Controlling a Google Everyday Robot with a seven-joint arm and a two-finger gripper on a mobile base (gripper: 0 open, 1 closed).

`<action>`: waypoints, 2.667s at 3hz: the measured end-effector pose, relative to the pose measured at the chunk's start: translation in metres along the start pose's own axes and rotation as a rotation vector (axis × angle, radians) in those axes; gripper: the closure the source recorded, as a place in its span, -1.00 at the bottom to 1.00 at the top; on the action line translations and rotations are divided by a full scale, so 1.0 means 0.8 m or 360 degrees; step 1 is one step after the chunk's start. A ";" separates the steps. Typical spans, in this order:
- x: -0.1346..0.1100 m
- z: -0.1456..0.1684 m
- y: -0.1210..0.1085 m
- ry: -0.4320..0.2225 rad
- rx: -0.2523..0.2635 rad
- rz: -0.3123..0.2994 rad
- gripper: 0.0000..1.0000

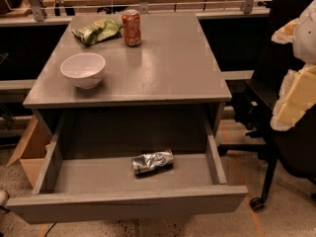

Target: Pick redbull can from top drawer and place on counter

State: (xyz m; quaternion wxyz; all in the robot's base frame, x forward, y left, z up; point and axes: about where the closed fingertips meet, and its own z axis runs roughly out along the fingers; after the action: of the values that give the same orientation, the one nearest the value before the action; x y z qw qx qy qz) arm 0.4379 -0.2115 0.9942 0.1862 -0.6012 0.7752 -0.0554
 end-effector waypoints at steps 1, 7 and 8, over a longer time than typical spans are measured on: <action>0.000 0.000 0.000 0.0000 0.0000 0.0000 -1.00; -0.032 0.201 0.093 -0.0282 -0.0382 0.0102 -1.00; -0.055 0.253 0.102 -0.0315 -0.0459 0.0047 -1.00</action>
Offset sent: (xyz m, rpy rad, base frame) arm -0.0009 0.0191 -0.0822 0.0827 0.1866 0.0307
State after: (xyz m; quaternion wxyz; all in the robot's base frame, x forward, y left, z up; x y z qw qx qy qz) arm 0.4446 -0.1196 0.7920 0.1743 -0.6127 0.7617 0.1187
